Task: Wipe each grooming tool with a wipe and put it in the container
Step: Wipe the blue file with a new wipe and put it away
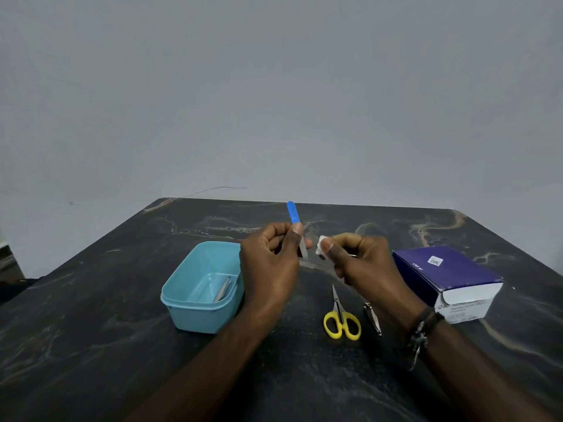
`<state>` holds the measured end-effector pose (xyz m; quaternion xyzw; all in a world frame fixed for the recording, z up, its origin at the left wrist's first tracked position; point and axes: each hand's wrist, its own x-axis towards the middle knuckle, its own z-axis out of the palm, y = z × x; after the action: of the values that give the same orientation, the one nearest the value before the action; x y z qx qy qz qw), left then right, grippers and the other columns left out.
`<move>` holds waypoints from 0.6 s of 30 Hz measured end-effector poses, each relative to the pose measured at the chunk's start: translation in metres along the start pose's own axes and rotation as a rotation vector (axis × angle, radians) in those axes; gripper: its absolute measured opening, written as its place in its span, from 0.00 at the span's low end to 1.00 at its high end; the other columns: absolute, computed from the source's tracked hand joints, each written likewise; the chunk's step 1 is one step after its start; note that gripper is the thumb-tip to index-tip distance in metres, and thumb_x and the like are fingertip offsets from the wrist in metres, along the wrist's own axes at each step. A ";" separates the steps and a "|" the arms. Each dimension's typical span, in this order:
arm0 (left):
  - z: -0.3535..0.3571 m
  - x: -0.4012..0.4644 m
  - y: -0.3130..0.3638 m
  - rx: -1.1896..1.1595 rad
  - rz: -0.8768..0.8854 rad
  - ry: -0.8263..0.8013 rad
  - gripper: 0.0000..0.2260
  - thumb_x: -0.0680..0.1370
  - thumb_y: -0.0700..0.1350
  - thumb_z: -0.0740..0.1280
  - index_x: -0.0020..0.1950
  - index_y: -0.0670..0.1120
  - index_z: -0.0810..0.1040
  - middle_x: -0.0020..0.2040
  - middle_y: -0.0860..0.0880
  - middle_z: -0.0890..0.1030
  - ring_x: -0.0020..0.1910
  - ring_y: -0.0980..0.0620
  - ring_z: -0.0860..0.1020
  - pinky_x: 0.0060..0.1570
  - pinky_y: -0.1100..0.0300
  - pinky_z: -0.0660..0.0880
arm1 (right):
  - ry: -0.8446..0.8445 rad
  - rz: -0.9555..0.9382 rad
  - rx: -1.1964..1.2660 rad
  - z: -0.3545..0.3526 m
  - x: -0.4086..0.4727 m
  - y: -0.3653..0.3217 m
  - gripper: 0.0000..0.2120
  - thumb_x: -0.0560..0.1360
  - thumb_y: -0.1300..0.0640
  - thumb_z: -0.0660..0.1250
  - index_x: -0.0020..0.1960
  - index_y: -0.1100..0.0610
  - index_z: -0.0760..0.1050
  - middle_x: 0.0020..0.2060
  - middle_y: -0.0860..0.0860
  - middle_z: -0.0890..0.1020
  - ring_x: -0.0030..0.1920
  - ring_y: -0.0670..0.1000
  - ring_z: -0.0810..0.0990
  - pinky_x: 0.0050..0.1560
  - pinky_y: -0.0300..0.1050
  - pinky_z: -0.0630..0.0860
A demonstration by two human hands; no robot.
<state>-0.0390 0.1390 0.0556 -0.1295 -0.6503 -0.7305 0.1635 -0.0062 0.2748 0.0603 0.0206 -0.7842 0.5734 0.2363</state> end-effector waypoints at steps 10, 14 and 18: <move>0.007 -0.013 -0.007 0.100 0.084 -0.189 0.06 0.78 0.42 0.67 0.49 0.54 0.80 0.38 0.48 0.85 0.37 0.53 0.84 0.35 0.57 0.82 | 0.128 0.094 0.227 0.003 0.002 -0.001 0.09 0.76 0.53 0.67 0.43 0.56 0.83 0.32 0.58 0.76 0.28 0.47 0.70 0.27 0.40 0.67; 0.010 -0.013 -0.009 0.098 0.057 -0.230 0.09 0.78 0.39 0.67 0.57 0.45 0.81 0.41 0.46 0.85 0.39 0.51 0.85 0.38 0.59 0.82 | 0.128 0.111 0.259 0.004 0.001 -0.001 0.08 0.76 0.54 0.67 0.43 0.55 0.83 0.34 0.59 0.76 0.28 0.47 0.70 0.27 0.40 0.67; 0.011 -0.013 -0.009 0.093 0.042 -0.252 0.12 0.77 0.35 0.67 0.60 0.42 0.80 0.41 0.46 0.85 0.39 0.50 0.84 0.38 0.61 0.82 | 0.136 0.123 0.279 0.006 0.000 0.001 0.08 0.76 0.54 0.67 0.44 0.54 0.83 0.30 0.55 0.76 0.27 0.46 0.70 0.25 0.38 0.67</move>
<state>-0.0309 0.1517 0.0436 -0.2261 -0.6958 -0.6741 0.1016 -0.0093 0.2698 0.0578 -0.0335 -0.6790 0.6901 0.2481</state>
